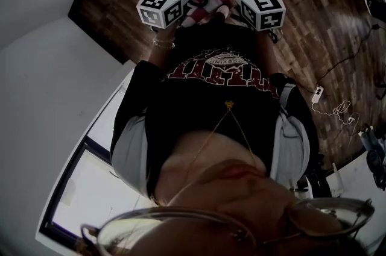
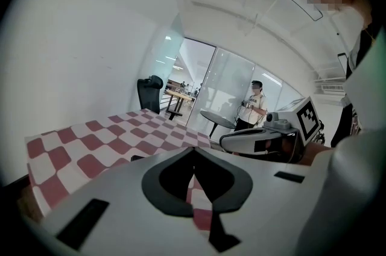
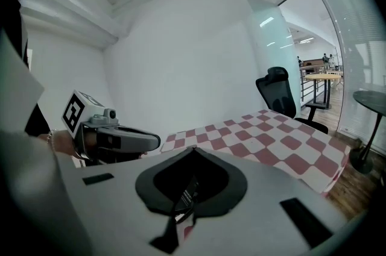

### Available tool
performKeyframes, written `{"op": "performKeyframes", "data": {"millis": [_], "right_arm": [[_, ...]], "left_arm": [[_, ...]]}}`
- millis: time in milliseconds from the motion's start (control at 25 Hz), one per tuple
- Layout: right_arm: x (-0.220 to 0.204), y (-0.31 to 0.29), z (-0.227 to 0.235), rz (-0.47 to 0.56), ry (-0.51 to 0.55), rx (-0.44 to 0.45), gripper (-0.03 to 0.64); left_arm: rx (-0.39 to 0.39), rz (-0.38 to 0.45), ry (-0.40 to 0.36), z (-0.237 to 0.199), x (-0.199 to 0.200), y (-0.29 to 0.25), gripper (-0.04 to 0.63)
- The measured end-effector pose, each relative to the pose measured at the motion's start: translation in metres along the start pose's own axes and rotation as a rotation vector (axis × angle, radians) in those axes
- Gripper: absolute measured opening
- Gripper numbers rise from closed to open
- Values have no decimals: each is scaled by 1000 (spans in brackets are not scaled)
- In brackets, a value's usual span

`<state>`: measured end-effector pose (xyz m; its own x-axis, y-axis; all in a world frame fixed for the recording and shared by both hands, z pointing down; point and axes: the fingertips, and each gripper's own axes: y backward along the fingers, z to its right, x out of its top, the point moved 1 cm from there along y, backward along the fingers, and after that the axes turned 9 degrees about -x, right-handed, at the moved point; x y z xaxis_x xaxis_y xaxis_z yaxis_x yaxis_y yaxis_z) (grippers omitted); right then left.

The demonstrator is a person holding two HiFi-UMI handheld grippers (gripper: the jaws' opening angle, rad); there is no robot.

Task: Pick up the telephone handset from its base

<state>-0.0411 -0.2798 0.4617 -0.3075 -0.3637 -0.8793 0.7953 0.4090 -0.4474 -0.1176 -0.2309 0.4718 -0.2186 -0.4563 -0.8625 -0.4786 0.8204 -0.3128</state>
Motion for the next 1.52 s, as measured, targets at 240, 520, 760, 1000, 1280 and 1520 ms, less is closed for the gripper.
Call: {"op": "performKeyframes", "data": {"millis": [240,520,760,1000,1280,1520], "right_arm": [[-4,-4,-2,6,-42,-64,18],[-18,-12,-7,-11,-99,-149,20],[-26,-19,-14,-28,-137,-195,18],[-39,-26,-28,-53,-156,-233,18],[-54,-32,-32,-84,-165,-255,18],[-70,-39,-32,-116,-175,-268,18]], "left_arm": [[-51,-51,-2,-11,-8,-2,9],[-136,-109,10,-20,-20,-2,9],[-177,-153,14,-28,-28,2,9],[-210,-196,18,-40,-43,10,9],[-224,-233,19,-47,-52,9,9],[-229,-256,29,-53,-64,6,9]]}}
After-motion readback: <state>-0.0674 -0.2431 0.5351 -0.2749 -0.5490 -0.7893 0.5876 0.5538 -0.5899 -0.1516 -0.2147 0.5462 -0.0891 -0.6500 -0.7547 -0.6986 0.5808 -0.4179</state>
